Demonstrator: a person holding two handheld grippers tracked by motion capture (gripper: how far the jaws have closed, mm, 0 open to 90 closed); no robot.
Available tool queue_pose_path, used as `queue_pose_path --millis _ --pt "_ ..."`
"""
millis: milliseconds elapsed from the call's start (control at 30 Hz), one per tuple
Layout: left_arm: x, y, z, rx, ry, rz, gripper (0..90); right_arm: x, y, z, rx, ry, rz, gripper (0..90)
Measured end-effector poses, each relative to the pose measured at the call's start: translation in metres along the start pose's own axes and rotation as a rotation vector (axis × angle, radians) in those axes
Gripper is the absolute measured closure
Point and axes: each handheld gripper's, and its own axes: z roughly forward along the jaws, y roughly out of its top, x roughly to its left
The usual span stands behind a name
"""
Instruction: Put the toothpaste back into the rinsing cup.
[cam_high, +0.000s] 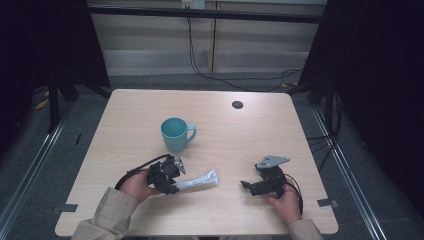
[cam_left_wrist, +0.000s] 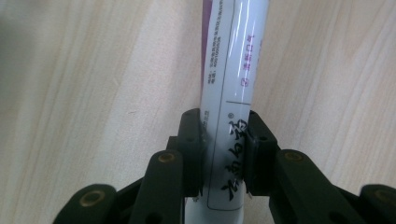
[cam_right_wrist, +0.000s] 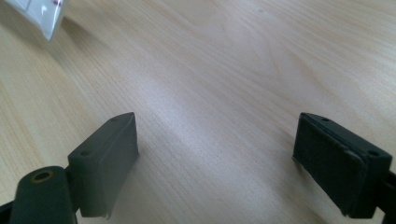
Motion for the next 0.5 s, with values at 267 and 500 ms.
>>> queue_pose_path --millis 267,500 --pt "0.007 -0.008 -0.013 -0.104 0.001 -0.086 73.1 0.001 0.000 0.000 0.002 -0.013 0.017 13.3" --pt "0.008 -0.009 -0.019 -0.180 0.015 -0.129 73.3 0.001 0.004 -0.001 -0.002 0.012 0.068 15.2"
